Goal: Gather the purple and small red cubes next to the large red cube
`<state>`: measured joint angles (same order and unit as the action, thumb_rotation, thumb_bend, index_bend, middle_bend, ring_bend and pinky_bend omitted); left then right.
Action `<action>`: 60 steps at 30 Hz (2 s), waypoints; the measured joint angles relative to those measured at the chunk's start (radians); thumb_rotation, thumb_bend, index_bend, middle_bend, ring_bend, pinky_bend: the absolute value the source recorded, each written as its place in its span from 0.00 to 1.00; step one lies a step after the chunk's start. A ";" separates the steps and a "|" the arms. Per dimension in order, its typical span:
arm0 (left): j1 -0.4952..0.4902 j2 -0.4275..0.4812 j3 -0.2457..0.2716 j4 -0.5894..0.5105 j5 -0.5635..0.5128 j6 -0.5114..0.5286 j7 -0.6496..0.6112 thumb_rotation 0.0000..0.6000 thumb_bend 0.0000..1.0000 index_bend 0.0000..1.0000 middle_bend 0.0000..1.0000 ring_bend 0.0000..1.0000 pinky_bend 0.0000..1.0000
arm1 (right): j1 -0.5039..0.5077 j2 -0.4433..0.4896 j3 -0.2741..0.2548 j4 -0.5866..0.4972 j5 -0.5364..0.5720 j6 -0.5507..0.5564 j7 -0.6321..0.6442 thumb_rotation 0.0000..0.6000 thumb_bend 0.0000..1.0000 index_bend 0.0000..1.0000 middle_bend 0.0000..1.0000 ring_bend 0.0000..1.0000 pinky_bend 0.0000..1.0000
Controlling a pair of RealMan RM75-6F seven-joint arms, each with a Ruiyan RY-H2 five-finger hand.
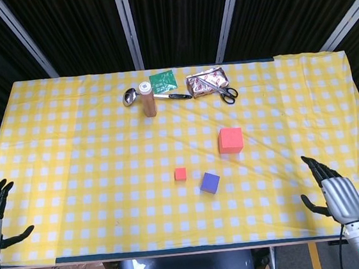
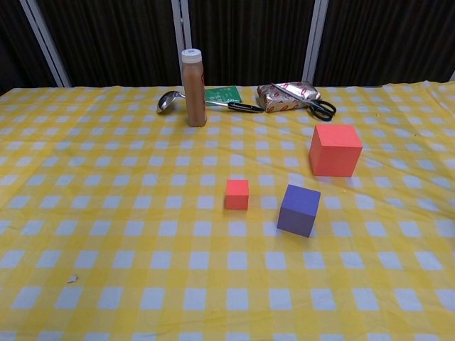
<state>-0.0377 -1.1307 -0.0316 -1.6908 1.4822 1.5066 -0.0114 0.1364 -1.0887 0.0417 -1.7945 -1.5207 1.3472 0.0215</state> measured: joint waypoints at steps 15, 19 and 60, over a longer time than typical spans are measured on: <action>-0.006 0.016 0.004 -0.009 -0.015 -0.030 -0.029 1.00 0.01 0.00 0.00 0.00 0.00 | 0.287 -0.101 0.071 -0.236 0.364 -0.326 -0.479 1.00 0.40 0.00 0.99 1.00 0.95; -0.007 0.024 0.005 -0.008 -0.018 -0.037 -0.051 1.00 0.01 0.00 0.00 0.00 0.00 | 0.353 -0.212 0.071 -0.232 0.496 -0.338 -0.608 1.00 0.40 0.00 1.00 1.00 0.95; -0.015 0.061 0.030 -0.022 0.004 -0.069 -0.115 1.00 0.01 0.00 0.00 0.00 0.00 | 0.605 -0.562 0.116 -0.067 0.894 -0.140 -0.875 1.00 0.39 0.21 1.00 1.00 0.95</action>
<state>-0.0524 -1.0700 -0.0020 -1.7126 1.4866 1.4379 -0.1263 0.7418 -1.6504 0.1576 -1.8615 -0.6272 1.2067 -0.8534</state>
